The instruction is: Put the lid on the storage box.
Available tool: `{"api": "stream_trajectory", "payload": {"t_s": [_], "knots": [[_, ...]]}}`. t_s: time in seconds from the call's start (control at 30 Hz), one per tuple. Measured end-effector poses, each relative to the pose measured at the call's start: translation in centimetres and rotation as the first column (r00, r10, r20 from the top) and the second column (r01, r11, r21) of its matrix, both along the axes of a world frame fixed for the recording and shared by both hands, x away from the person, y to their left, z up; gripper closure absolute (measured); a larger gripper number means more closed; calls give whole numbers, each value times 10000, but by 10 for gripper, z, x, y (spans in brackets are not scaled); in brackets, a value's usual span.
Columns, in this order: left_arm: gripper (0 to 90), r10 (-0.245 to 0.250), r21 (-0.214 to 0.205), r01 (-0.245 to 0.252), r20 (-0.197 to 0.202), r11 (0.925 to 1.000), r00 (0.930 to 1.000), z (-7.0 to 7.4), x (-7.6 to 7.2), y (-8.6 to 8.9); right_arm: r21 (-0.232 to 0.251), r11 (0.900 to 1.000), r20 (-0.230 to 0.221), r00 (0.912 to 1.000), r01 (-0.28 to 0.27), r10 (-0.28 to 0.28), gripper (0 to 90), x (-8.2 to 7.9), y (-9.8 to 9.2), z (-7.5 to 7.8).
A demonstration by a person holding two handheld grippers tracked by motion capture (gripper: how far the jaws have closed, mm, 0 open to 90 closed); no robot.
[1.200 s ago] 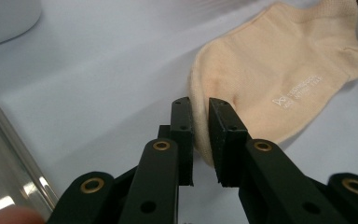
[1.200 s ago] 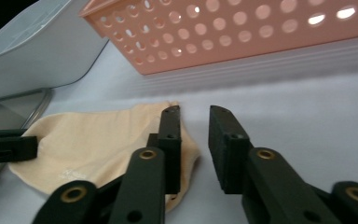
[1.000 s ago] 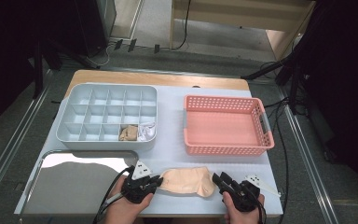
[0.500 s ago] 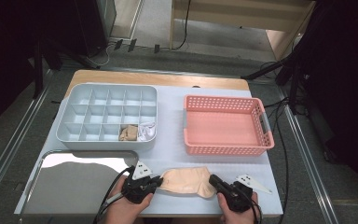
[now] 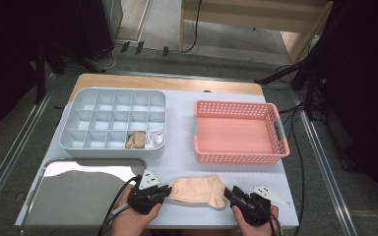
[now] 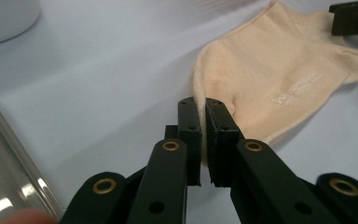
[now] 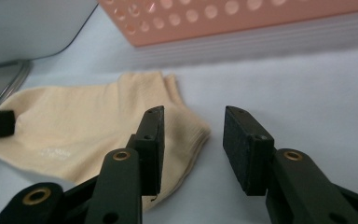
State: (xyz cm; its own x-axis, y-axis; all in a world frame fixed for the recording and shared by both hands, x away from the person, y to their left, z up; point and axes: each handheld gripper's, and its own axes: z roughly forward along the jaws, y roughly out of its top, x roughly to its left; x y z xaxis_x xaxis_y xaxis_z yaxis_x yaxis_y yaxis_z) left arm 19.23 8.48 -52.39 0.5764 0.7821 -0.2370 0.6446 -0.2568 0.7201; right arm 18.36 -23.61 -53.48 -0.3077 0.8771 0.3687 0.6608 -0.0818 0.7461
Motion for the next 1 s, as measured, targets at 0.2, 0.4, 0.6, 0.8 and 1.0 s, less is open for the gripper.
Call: {"api": "stream_trajectory", "payload": {"t_s": [0.2,0.4,0.6,0.8,1.0], "knots": [[887,111,121,-112,67,9999,9999,0,0,0,-319,9991,-163,9995,-269,264,835,-1,6,0],[632,711,-42,-709,547,9975,9960,6,-5,0,-149,9989,190,9989,-436,439,838,-1,5,4],[630,537,-419,-488,1248,9979,9907,21,-14,-20,-32,9989,503,9976,-471,472,835,-2,4,8],[788,-762,-182,771,454,9969,9961,11,-11,-63,-44,9988,594,9970,-486,488,833,-1,6,9],[808,-871,386,874,-82,9954,9962,1,0,-86,244,9976,705,9956,-641,622,830,-3,6,14]]}}
